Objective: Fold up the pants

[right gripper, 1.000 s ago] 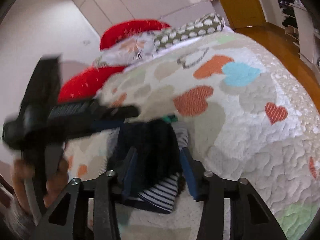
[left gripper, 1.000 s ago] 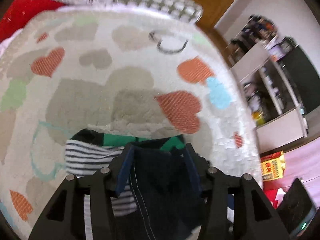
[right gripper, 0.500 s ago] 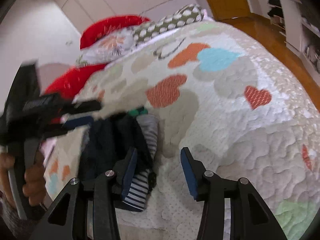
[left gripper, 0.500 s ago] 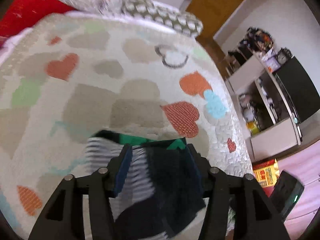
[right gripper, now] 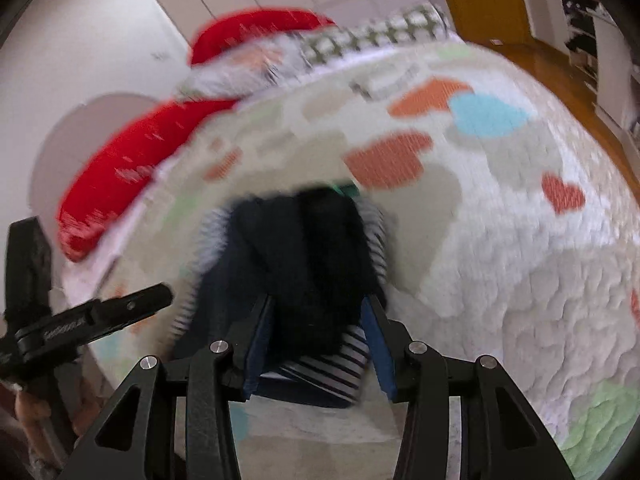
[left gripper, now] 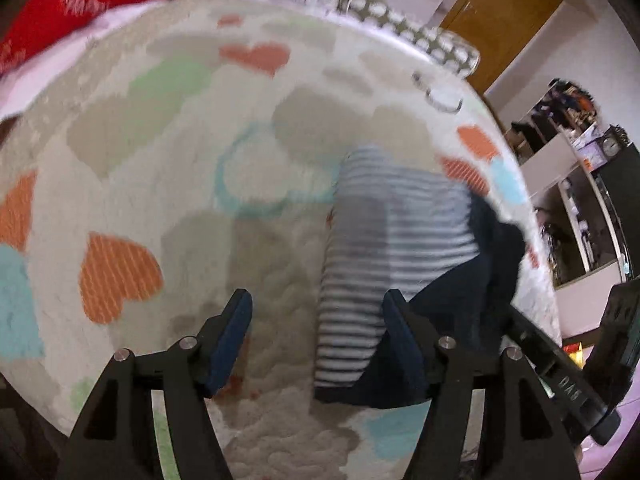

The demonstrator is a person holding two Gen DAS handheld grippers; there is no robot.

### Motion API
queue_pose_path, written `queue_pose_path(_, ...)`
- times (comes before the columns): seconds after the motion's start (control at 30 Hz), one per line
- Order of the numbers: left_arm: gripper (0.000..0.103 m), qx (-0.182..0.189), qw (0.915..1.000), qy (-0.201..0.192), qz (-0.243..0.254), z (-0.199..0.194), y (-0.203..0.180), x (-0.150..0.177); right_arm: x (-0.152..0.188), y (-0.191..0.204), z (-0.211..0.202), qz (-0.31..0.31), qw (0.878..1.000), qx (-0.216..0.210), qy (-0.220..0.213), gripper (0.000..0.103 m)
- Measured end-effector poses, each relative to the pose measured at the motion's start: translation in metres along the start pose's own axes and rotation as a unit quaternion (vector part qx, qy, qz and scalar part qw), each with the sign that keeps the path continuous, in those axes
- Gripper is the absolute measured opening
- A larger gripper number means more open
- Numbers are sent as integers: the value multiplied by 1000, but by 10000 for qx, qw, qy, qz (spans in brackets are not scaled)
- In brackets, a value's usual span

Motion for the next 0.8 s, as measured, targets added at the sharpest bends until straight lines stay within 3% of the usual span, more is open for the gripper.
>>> queue_pose_path(0.07, 67, 64, 10000, -53, 16, 0, 0, 3, 3, -9, 6, 114, 9998, 86, 117, 64)
queue_pose_path(0.2, 68, 724, 9971, -225, -16, -10, -4, -5, -2, -20, -1, 343, 9993, -109, 71, 67)
queue_pose_path(0.27, 78, 989, 9946, -316, 19, -11, -7, -12, -5, -23, -6, 420, 9987, -275, -45, 69)
queue_pose_path(0.33, 78, 1139, 9927, -381, 146, -7, -14, -20, -8, -27, -5, 589, 9972, -460, -88, 73)
queue_pose_path(0.53, 85, 1523, 9878, 72, 326, 33, -28, -36, -17, -44, 17, 1191, 9863, -1126, 183, 78)
queue_pose_path(0.63, 91, 1667, 9854, 63, 346, 38, -31, -34, -22, -50, 27, 1399, 9801, -1394, 200, 80)
queue_pose_path(0.73, 91, 1842, 9824, 109, 302, 39, -33, -33, -28, -44, 33, 1394, 9774, -1579, 173, 85)
queue_pose_path(0.8, 72, 1902, 9813, 147, 263, 37, -33, -32, -29, -37, 38, 1282, 9781, -1630, 194, 82)
Point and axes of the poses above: each gripper's, at about its wrist camera, not at the fingertips, and z roughly the way its jaws point, y to its left, x to its underside, the point moved 3 cm from there along z, roughly the way its jaws point, and after that the axes turned 1 degree about -z, right-handed, at the moved point
